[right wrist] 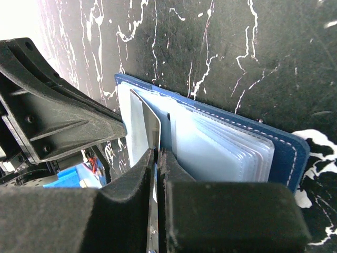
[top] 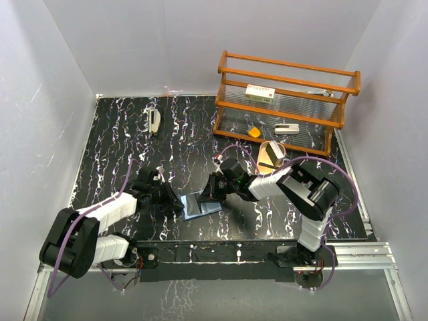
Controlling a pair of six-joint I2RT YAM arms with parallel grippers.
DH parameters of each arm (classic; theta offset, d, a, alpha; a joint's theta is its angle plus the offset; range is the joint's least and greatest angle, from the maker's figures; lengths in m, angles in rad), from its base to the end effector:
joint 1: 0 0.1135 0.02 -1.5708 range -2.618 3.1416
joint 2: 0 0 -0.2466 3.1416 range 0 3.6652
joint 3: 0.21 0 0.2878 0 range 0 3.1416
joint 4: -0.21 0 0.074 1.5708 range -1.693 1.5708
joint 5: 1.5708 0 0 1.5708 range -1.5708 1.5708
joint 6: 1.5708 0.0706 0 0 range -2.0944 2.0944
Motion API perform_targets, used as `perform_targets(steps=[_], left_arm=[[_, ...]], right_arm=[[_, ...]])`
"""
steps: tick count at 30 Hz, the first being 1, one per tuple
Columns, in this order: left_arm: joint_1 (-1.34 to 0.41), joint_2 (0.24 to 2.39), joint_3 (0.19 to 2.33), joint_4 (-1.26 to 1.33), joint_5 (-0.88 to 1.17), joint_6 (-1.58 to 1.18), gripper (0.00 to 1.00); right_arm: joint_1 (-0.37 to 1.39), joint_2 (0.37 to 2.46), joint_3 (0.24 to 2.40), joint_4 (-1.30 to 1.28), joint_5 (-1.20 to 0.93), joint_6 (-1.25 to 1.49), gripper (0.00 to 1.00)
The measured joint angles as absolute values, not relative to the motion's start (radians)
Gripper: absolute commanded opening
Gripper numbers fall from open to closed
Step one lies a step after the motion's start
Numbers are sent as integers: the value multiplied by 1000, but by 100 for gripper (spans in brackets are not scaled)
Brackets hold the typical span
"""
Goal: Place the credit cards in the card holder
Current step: Insert the credit card into the card holder.
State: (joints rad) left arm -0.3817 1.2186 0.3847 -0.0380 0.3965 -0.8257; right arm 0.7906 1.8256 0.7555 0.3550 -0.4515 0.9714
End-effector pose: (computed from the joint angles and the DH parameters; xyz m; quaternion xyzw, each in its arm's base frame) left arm 0.2293 -0.1214 0.0703 -0.1370 0.9134 -0.3429 0.1713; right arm 0.2410 0.2873 0.0438 -0.0124 0.8915 0.4415 0.1002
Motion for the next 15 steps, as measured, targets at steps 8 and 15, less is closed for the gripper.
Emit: perform_targets(steps=[8, 15], left_arm=[[-382, 1224, 381, -26, 397, -822, 6], [-382, 1247, 387, -10, 405, -805, 6]], right_arm=[[798, 1811, 768, 298, -426, 946, 0], [801, 1776, 826, 145, -390, 857, 0]])
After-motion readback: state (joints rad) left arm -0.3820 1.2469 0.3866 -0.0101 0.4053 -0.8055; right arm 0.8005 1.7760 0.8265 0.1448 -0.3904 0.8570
